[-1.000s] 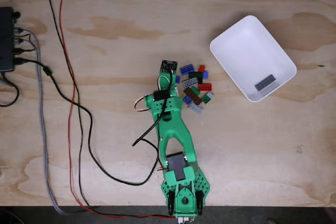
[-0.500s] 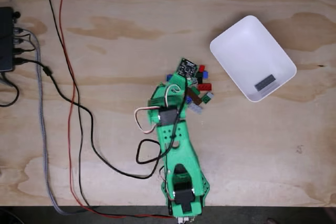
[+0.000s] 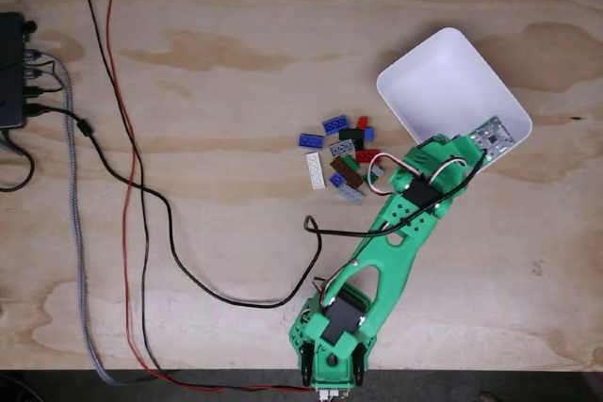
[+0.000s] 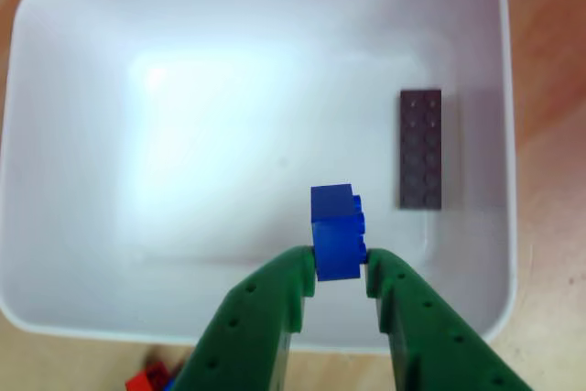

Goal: Put all lego bricks in the bin.

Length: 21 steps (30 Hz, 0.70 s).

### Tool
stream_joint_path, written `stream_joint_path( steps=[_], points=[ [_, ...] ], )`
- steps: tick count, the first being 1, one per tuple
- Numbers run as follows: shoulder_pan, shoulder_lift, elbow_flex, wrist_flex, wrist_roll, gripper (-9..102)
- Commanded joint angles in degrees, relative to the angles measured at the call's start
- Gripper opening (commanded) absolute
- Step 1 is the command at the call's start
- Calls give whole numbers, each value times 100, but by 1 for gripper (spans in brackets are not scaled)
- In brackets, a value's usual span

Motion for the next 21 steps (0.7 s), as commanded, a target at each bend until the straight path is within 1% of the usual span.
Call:
stream_joint_path(
  steps=[1,2,5,7,8,10,11,13,16,17,19,21],
  points=[
    [193,-844,-1151,-158,-246,6],
    [185,-879,-1178,-211,-290,11],
    [202,-800,-1055,-299,-290,21],
    [202,-510,-809,-352,-211,23],
    [176,-290,-694,-360,-97,26],
    [44,334,-624,-132,176,26],
    [-105,756,-659,220,308,26],
    [-721,1582,-756,1274,396,26],
    [-2197,2505,-686,3050,703,24],
    [-2733,2654,-527,3472,888,23],
    [-3551,2751,0,3894,1318,21],
    [-3973,2566,712,3814,1494,22]
  ],
)
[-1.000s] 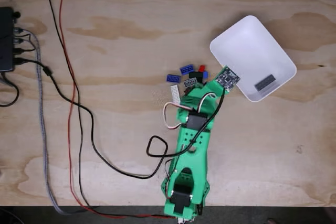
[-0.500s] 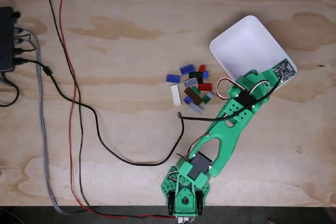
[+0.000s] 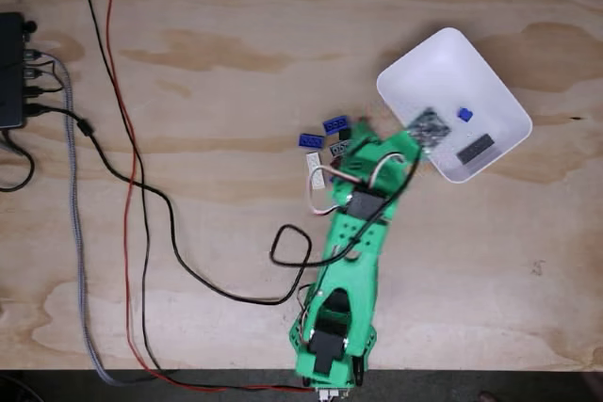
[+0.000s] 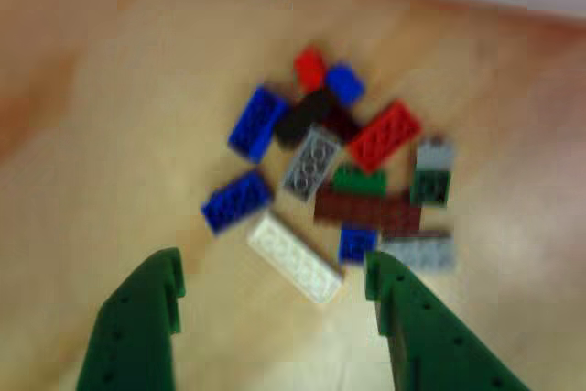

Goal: Put all lego bricks in the bin.

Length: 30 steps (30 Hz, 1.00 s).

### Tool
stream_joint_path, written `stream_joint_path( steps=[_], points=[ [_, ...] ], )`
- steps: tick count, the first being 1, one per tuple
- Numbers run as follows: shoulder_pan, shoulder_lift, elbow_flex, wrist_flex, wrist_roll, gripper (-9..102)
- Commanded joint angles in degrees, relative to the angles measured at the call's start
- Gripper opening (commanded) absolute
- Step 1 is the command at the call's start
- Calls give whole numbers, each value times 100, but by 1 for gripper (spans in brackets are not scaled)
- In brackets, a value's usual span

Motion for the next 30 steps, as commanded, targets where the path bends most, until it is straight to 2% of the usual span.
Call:
stream_joint_path(
  steps=[1,6,9,13,20,23,30],
  points=[
    [-1239,264,879,387,439,23],
    [-1257,-1090,1564,-1072,466,22],
    [-1345,-1942,1301,-1512,132,22],
    [-1310,-2909,396,-1652,-642,22],
    [-1371,-3507,-738,-1521,-2312,22],
    [-1266,-3542,-677,-1608,-2786,21],
    [-1230,-3463,492,-2487,-3146,20]
  ],
)
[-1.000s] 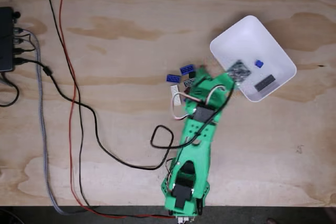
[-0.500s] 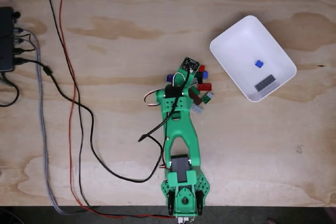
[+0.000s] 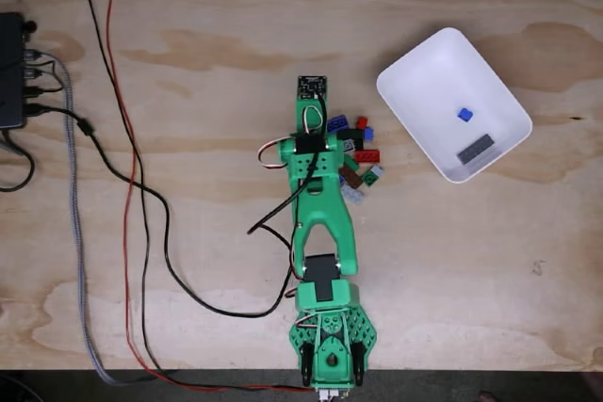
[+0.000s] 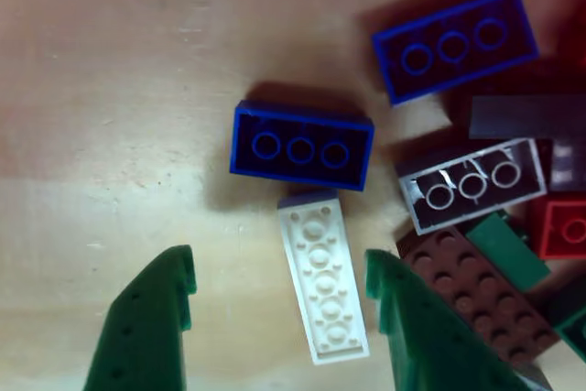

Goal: Put all lego bricks in the bin.

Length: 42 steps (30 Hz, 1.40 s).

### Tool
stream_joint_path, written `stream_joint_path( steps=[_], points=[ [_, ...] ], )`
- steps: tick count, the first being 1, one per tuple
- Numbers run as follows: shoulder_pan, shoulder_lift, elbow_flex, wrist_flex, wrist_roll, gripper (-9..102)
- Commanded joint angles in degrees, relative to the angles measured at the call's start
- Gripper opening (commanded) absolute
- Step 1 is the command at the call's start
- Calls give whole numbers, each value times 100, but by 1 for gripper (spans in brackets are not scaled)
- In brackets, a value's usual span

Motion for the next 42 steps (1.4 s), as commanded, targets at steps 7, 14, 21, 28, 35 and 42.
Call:
stream_joint_path(
  steps=[7,14,21,28,35,42],
  points=[
    [141,141,747,-967,-360,12],
    [-123,1222,554,-677,1020,0],
    [404,3973,-1107,958,3357,0],
    [3234,3111,-606,-677,2646,0],
    [4386,1591,-642,-2074,2004,3],
    [4597,457,-1503,-2505,1723,5]
  ],
)
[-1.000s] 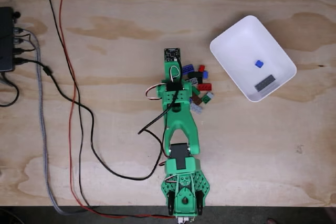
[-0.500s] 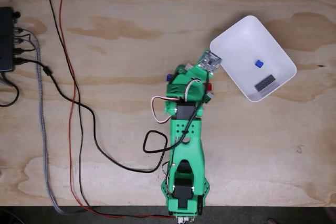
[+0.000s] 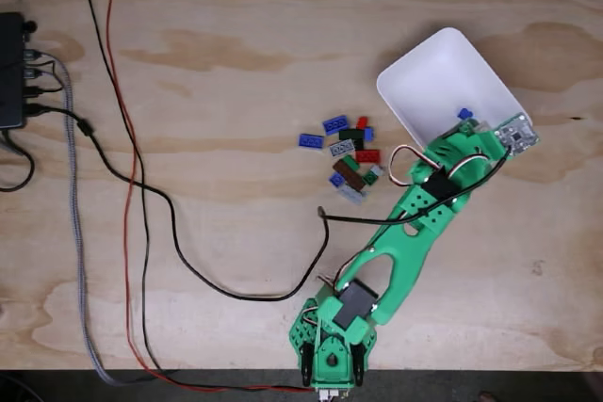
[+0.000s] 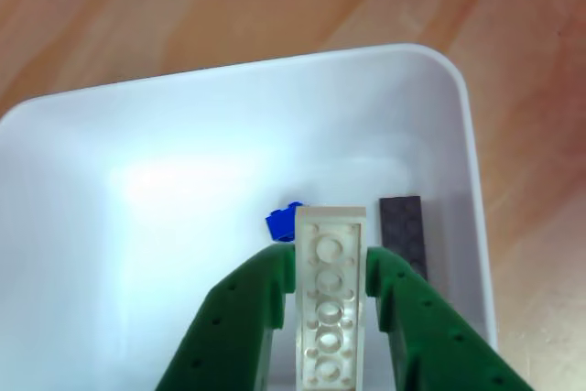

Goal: Put all lego bricks in the bin.

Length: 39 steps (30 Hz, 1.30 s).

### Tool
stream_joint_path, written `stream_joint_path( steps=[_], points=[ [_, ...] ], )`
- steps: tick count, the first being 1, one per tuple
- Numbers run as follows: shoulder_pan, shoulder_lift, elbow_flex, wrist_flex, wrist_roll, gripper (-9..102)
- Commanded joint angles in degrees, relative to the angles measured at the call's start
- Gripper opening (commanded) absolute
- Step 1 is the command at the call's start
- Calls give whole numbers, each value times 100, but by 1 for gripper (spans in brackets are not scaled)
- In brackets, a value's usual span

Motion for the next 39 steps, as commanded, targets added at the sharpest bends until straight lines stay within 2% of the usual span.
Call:
stream_joint_path(
  steps=[1,3,6,10,15,17,19,23,28,33,39],
  points=[
    [0,-308,-896,-176,-44,9],
    [-132,-176,-861,-149,123,32],
    [-290,44,-967,35,448,38],
    [-993,1178,-694,1151,773,36],
    [-3612,2944,378,3647,1608,23],
    [-4535,3190,817,4052,2145,22],
    [-5054,2927,1037,4008,2496,21],
    [-5124,1380,738,3463,2936,23],
    [-5247,9,53,2856,4430,26],
    [-5080,-826,-149,2215,5854,24],
    [-4676,-1257,-536,1951,6460,22]
  ],
)
